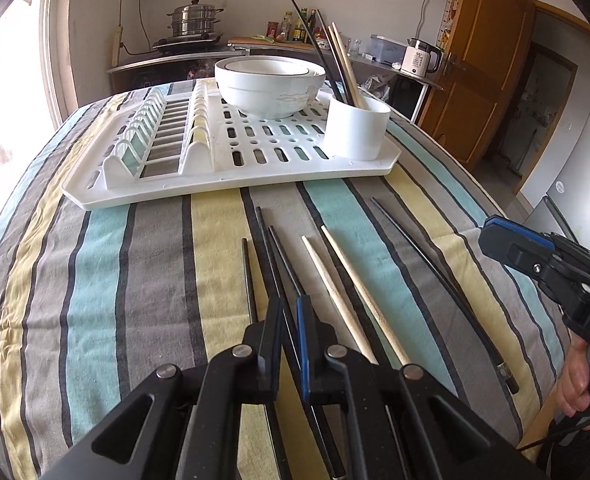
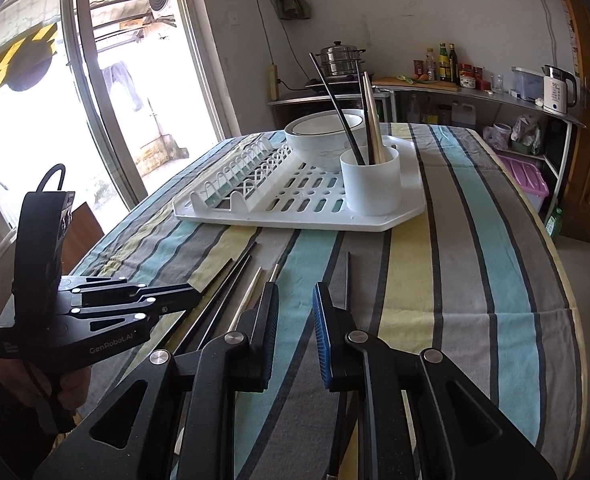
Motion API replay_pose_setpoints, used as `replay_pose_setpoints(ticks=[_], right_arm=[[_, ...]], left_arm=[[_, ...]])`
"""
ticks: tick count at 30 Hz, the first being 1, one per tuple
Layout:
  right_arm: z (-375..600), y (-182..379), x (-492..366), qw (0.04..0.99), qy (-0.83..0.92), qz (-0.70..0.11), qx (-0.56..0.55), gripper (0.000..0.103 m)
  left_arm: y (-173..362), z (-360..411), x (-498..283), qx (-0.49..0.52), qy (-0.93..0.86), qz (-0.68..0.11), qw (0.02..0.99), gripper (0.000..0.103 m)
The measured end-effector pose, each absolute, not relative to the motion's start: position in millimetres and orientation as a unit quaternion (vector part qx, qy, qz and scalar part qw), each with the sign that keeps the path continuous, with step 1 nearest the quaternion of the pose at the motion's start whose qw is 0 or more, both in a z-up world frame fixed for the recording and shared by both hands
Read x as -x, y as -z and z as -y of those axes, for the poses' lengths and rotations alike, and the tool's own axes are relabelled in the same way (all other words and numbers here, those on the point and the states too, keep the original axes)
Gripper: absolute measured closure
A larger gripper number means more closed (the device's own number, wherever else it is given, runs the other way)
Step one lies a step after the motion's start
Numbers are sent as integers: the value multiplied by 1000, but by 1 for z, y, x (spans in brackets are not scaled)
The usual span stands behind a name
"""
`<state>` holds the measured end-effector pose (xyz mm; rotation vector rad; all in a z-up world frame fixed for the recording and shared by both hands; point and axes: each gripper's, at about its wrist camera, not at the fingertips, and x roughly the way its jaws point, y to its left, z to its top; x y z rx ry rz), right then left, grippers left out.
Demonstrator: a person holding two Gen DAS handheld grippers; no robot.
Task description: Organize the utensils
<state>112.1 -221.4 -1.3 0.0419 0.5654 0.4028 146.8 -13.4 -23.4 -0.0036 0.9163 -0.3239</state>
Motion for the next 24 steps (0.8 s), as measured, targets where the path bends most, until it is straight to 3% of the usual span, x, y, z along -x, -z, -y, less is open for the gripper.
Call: replay_pose_setpoints(ticks=[12, 24], right_arm=[[208, 5, -124, 935, -203, -290, -15, 85], [203, 14, -137, 928, -194, -317, -14, 85]], left_arm=[[37, 20, -172, 0, 134, -469, 873, 92], [38, 23, -188, -7, 131, -462, 877, 96]])
